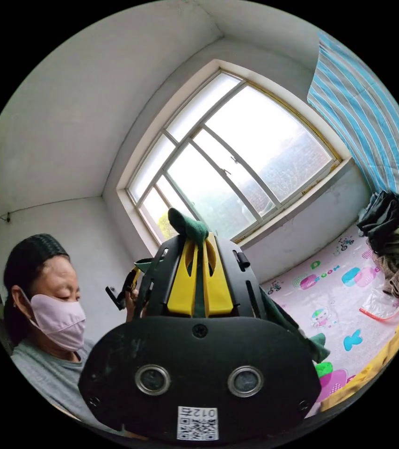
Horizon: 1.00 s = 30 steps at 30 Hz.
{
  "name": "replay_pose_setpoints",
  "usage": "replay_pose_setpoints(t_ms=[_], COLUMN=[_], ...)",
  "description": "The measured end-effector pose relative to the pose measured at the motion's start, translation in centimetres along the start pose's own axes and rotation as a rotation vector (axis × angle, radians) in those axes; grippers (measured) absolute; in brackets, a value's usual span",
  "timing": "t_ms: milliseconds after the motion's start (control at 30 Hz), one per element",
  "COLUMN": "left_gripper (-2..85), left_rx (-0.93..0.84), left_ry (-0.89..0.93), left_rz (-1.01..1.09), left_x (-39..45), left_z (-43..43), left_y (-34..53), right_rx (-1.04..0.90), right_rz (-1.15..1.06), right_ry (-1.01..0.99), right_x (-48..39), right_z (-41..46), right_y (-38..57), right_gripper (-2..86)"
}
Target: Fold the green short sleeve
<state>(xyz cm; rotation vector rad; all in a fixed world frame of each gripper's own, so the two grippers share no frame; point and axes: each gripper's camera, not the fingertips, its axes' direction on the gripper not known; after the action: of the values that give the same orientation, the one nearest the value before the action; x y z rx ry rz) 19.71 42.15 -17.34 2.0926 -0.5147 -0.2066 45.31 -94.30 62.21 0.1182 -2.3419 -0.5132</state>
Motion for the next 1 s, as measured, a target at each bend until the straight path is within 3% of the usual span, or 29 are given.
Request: replay_pose_setpoints(t_ms=[200,367,700,767,867,1000], left_gripper=[0.0,0.0,-0.1,-0.1,-0.1,-0.1], left_rx=[0.030,-0.029,-0.442,-0.453,-0.424,-0.267], left_ry=[-0.026,-0.016,-0.080,-0.097,-0.137,-0.168], left_rz=[0.050,-0.001,-0.208,-0.197,-0.164,-0.047], left_x=[1.4,-0.3,-10.0,-11.1,-12.1,-10.4], left_z=[-1.5,2.4,25.0,29.0,34.5,37.4], left_y=[-1.4,-0.1,11.8,11.4,7.3,-1.1], right_rx=[0.063,0.015,-0.187,-0.152,-0.105,-0.017], right_rz=[-0.145,-0.044,0.313,0.352,0.221,0.088], right_ry=[-0.029,0.017,0.265,0.233,0.239,0.195], right_x=[-3.4,1.1,21.1,23.8,22.8,19.2], right_z=[-1.1,1.8,13.4,17.2,21.9,25.0], right_y=[-0.5,-0.3,2.7,1.7,-2.5,-7.4], right_gripper=[-0.7,-0.7,-0.7,-0.7,-0.7,-0.7])
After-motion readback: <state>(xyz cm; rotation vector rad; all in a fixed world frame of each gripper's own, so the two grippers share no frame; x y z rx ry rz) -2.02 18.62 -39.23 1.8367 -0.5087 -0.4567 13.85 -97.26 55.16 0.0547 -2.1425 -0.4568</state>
